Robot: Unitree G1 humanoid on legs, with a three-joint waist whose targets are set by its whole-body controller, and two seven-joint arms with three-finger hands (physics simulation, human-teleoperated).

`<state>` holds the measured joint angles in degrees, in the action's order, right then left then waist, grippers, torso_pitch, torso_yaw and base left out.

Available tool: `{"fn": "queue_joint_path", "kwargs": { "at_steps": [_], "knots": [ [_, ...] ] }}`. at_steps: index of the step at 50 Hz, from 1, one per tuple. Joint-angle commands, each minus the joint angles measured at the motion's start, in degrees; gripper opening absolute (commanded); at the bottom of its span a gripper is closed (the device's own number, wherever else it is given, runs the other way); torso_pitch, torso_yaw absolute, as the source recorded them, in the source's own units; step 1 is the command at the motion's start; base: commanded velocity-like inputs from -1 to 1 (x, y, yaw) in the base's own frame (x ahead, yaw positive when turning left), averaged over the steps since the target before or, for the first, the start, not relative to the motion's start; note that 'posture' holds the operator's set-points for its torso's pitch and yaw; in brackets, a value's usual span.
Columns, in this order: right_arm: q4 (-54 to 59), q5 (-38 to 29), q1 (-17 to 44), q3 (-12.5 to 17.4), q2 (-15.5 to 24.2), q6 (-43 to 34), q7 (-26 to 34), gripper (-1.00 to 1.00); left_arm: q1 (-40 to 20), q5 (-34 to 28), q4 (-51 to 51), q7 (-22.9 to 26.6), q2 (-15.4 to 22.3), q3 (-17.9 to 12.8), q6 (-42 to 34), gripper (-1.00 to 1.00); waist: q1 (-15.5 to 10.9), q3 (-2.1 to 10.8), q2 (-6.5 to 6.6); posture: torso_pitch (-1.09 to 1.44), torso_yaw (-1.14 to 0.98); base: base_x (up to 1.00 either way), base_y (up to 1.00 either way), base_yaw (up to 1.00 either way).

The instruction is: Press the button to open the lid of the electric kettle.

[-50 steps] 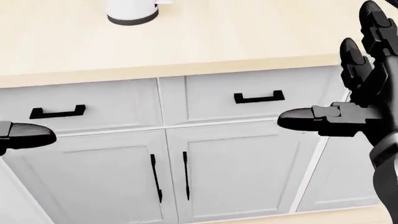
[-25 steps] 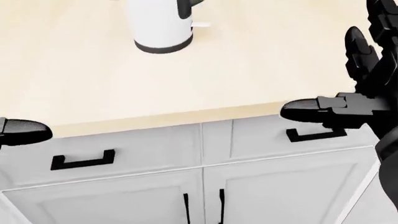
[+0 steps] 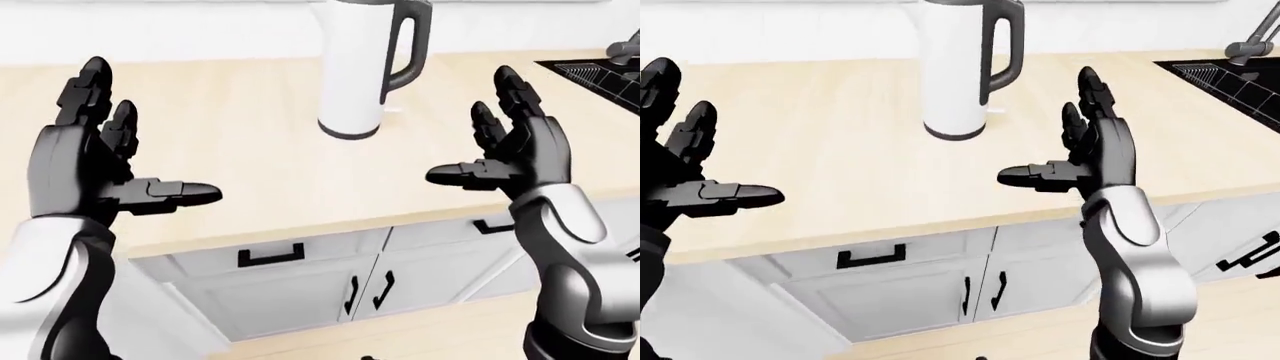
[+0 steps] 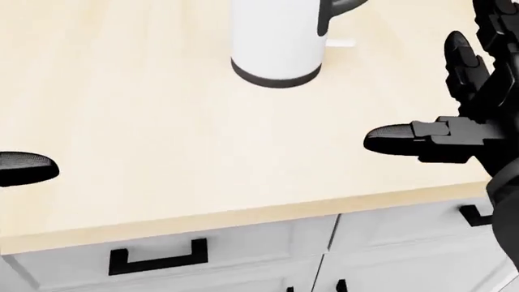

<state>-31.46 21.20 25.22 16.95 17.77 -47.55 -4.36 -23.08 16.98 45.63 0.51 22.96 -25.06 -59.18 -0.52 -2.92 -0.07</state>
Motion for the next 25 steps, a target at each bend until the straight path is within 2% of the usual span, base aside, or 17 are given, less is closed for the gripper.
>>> {"fn": "queue_joint_path", "kwargs": {
  "at_steps": [1, 4, 5, 6, 10, 12, 13, 14, 15, 16, 18, 20, 23, 24, 25],
  "knots": [
    [-1.2, -0.4, 1.3, 1.1, 0.9, 2.0, -0.3, 1.0, -1.6, 0.4, 1.6, 0.0, 0.7, -0.2, 1.5, 1.0, 0.3, 1.19, 0.36, 0.0, 0.0, 0.0, 0.0, 0.0],
    [-0.7, -0.5, 1.2, 1.2, 0.9, 2.4, -0.3, 1.0, -1.9, 0.8, 1.8, -0.2, 0.9, -0.4, 1.1, 1.0, 0.3, 1.3, -0.72, 0.0, 0.0, 0.0, -0.02, 0.0],
    [-0.6, -0.4, 1.3, 1.3, 0.9, 2.4, -0.4, 1.0, -2.0, 0.9, 1.8, -0.2, 1.0, -0.4, 1.0, 1.0, 0.2, 2.11, -0.77, 0.0, 0.0, 0.0, -0.15, 0.0],
    [-0.6, -0.4, 1.3, 1.2, 1.0, 2.3, -0.4, 1.0, -2.0, 1.0, 1.9, -0.3, 1.0, -0.4, 0.9, 1.0, 0.3, 1.77, 0.75, 0.0, 0.0, 0.0, -0.17, 0.0],
    [-0.6, -0.3, 1.1, 1.3, 1.0, 2.5, -0.3, 1.0, -1.9, 1.1, 2.0, -0.4, 1.0, -0.4, 0.9, 1.0, 0.8, 2.81, 2.01, 0.0, 0.0, 0.0, -0.19, 0.0],
    [-0.6, -0.3, 1.1, 1.3, 1.1, 2.5, -0.3, 1.0, -1.8, 1.1, 2.0, -0.4, 1.0, -0.4, 1.0, 1.0, 1.1, 3.04, 1.21, 0.0, 0.0, 0.0, -0.19, 0.0],
    [-0.7, -0.2, 1.1, 1.3, 1.1, 2.5, -0.3, 1.0, -1.8, 1.1, 2.0, -0.4, 1.0, -0.4, 1.0, 1.0, 1.2, 3.07, -0.03, 0.0, 0.0, 0.0, -0.2, 0.0],
    [-0.7, -0.2, 1.1, 1.3, 1.1, 2.5, -0.3, 1.0, -1.7, 1.2, 2.1, -0.4, 1.1, -0.4, 1.0, 1.0, 1.1, 3.33, 0.24, 0.0, 0.0, 0.0, -0.2, 0.0],
    [-0.7, -0.2, 1.1, 1.3, 1.1, 2.6, -0.3, 1.0, -1.7, 1.2, 2.0, -0.4, 1.1, -0.4, 1.0, 1.0, 1.5, 1.71, 0.01, 0.0, 0.0, 0.0, -0.19, 0.0],
    [-0.8, -0.2, 1.1, 1.3, 1.1, 2.5, -0.3, 1.0, -1.8, 1.2, 2.0, -0.4, 1.1, -0.4, 1.0, 1.0, 1.5, 1.23, -1.4, 0.0, 0.0, 0.0, -0.19, 0.0],
    [-0.7, -0.2, 1.1, 1.3, 1.1, 2.7, -0.3, 1.0, -1.7, 1.2, 2.1, -0.5, 1.1, -0.4, 1.1, 1.0, 1.7, 2.11, -1.68, 0.0, 0.0, 0.0, -0.19, 0.0],
    [-0.7, -0.2, 1.0, 1.2, 1.1, 2.7, -0.3, 1.0, -1.6, 1.2, 2.0, -0.4, 1.1, -0.4, 1.2, 1.0, 1.5, 2.09, -1.27, 0.0, 0.0, 0.0, -0.16, 0.0],
    [-0.9, 0.1, 1.1, 1.5, 1.0, 2.5, -0.4, 1.0, -1.7, 1.2, 2.0, -0.5, 1.1, -0.4, 1.1, 1.0, 1.1, 1.35, -0.63, 0.0, 0.0, 0.0, -0.08, 0.0],
    [-1.0, 0.1, 1.0, 1.4, 1.0, 2.6, -0.3, 1.0, -1.7, 1.2, 2.1, -0.5, 1.1, -0.4, 1.1, 1.0, 1.3, 0.67, -1.08, 0.0, 0.0, 0.0, 0.0, 0.0],
    [-1.2, 0.1, 0.9, 1.3, 1.0, 2.7, -0.3, 1.0, -1.7, 1.2, 2.1, -0.5, 1.2, -0.5, 1.1, 1.0, 1.3, 0.71, -1.04, 0.0, 0.0, 0.0, 0.0, 0.0]
  ]
}}
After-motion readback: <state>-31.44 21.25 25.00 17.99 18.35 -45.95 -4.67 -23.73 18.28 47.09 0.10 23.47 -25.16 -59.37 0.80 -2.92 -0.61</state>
